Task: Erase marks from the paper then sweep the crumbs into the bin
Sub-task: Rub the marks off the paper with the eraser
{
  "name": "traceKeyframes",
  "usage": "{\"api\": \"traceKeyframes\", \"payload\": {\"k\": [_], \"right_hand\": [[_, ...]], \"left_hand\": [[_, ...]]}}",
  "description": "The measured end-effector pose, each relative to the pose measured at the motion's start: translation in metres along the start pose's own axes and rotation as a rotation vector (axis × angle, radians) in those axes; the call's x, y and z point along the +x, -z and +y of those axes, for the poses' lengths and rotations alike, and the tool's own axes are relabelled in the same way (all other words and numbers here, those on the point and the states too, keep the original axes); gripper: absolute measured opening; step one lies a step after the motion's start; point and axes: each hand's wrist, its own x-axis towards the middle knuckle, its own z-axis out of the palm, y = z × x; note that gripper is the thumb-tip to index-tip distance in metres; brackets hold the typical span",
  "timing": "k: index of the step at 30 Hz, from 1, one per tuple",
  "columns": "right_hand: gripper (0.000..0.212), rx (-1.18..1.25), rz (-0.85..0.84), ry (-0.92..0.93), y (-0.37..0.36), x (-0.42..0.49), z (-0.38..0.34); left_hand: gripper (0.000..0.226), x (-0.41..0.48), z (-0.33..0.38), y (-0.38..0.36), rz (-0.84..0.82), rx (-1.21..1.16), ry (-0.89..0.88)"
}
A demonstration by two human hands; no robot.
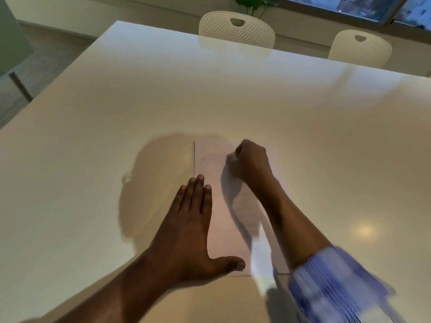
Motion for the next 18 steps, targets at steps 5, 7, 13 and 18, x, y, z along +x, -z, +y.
{"api": "traceKeyframes", "payload": {"k": [5,7,13,18], "right_hand": [[0.014,-0.007,-0.086,0.158,-0.001,-0.13,0.033],[0.013,0.014,-0.064,0.179,-0.006,-0.124,0.027],[0.017,0.08,0.005,0.061,-0.014,0.005,-0.019],[0.021,0.035,-0.054,0.117,-0.001,-0.022,-0.008]], "left_hand": [[0.149,0.003,0.0,-0.001,-0.011,0.027,0.0],[0.148,0.003,0.0,-0.001,-0.007,0.02,-0.006],[0.143,-0.001,-0.001,0.0,0.001,0.004,-0.01],[0.144,0.0,0.0,-0.001,0.005,0.013,-0.008]]}}
